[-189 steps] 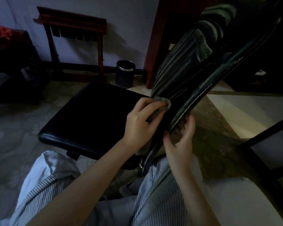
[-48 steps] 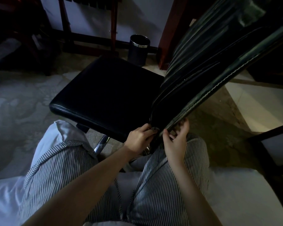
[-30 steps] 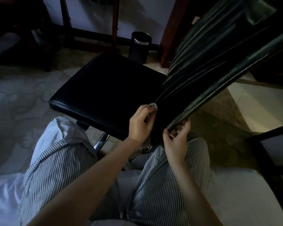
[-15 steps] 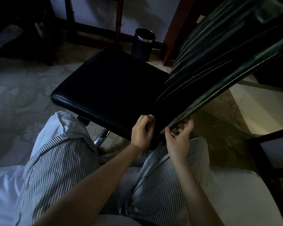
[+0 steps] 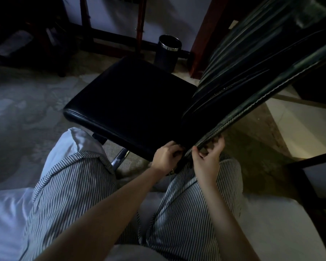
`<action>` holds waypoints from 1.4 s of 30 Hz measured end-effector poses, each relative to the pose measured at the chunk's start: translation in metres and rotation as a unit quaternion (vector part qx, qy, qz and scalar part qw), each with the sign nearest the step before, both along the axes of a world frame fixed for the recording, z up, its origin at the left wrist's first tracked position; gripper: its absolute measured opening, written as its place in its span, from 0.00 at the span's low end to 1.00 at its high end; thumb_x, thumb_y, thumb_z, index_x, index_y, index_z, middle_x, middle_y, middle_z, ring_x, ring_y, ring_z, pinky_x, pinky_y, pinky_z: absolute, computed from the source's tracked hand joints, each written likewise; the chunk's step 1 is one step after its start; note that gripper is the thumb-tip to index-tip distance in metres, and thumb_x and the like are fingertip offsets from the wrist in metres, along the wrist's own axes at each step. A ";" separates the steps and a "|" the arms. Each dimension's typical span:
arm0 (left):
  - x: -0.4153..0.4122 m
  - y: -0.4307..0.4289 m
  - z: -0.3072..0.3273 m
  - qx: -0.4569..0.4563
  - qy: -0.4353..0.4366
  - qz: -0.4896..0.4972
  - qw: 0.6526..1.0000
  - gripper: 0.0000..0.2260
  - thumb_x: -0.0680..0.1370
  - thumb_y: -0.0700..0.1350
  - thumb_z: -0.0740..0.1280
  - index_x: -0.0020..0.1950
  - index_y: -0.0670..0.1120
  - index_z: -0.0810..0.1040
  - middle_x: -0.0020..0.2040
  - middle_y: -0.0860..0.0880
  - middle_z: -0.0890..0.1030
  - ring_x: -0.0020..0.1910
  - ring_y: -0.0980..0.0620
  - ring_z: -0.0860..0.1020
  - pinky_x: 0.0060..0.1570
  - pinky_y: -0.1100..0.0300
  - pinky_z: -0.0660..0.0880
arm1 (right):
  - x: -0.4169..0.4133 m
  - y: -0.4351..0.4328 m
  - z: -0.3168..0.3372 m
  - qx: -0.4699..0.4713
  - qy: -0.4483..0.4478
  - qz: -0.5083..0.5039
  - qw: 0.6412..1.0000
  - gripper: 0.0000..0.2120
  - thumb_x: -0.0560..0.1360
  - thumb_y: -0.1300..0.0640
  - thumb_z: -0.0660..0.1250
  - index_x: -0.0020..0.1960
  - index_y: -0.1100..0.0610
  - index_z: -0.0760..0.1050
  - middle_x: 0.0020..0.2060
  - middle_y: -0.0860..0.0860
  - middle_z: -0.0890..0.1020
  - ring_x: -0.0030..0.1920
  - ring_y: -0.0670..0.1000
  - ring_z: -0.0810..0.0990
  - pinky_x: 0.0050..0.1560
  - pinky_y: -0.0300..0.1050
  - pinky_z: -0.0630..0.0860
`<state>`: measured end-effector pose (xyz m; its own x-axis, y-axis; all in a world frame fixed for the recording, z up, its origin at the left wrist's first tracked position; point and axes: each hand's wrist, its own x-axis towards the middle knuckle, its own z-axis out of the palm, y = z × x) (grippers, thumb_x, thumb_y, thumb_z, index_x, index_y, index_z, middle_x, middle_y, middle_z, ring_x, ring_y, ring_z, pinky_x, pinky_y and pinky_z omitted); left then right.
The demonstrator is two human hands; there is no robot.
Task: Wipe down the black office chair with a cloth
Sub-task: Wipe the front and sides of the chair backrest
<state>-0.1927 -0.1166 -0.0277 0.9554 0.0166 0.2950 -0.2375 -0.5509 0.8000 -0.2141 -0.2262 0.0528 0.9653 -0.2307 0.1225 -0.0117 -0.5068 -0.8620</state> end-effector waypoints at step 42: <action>0.011 0.003 0.174 -0.168 -0.210 -0.031 0.963 0.11 0.76 0.41 0.64 0.57 0.41 0.77 0.52 0.54 0.75 0.51 0.65 0.73 0.52 0.72 0.70 | 0.013 -0.035 0.112 -0.001 -0.041 0.085 0.996 0.32 0.73 0.53 0.70 0.71 0.46 0.57 0.60 0.36 0.69 0.65 0.42 0.68 0.64 0.44 0.68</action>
<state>-0.1813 -0.1131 0.1463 0.7546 0.1256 0.6441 -0.6038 -0.2517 0.7564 -0.2010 -0.2616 0.1647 0.9771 -0.0642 0.2026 0.1449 -0.4964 -0.8559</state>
